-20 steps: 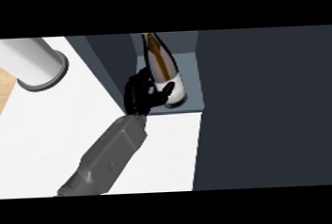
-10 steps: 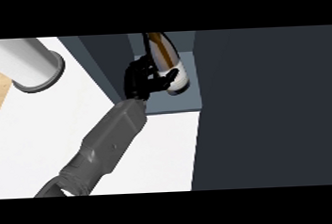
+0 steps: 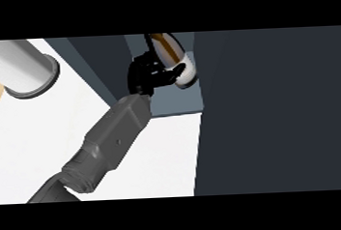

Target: Pick up the wine, place it into the cabinet and close the cabinet

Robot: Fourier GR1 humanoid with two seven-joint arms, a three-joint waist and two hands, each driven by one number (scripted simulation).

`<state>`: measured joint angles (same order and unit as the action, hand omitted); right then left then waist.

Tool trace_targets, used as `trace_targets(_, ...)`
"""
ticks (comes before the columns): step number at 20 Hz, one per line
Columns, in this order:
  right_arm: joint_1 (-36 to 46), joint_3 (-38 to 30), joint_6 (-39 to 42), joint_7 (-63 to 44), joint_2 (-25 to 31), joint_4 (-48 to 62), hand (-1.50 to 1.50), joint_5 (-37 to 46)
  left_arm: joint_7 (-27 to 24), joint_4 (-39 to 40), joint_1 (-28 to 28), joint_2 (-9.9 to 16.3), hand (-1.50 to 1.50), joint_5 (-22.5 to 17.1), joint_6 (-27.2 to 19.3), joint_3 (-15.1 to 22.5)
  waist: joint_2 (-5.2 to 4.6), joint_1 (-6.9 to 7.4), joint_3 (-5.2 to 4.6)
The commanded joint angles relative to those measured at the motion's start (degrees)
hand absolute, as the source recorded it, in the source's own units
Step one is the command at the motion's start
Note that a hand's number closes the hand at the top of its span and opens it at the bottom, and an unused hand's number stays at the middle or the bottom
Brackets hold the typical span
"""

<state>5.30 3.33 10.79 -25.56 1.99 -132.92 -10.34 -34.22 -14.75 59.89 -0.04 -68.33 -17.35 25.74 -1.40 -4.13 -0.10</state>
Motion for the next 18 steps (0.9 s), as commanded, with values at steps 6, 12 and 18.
trace_targets(6, 2.6, -0.38, 1.07, 0.84, 0.3, 2.54, -1.5, -2.04, -2.25, -5.04, -2.75, 0.04, 1.5, -4.48, -3.17, 3.42, 0.01, -1.92, 0.05)
trace_targets(12, 3.0, -0.48, 1.97, 0.5, 1.12, 2.36, -1.5, -2.91, -3.47, -6.28, -5.6, 0.04, 1.5, -6.33, -1.86, 7.59, -0.33, -3.23, 0.02)
trace_targets(18, 1.51, 0.85, 0.95, 0.25, -0.27, 1.14, -1.5, -2.55, -5.86, -7.59, -5.48, 0.06, 1.5, -9.93, -4.35, 9.38, -0.49, -4.5, -0.02)
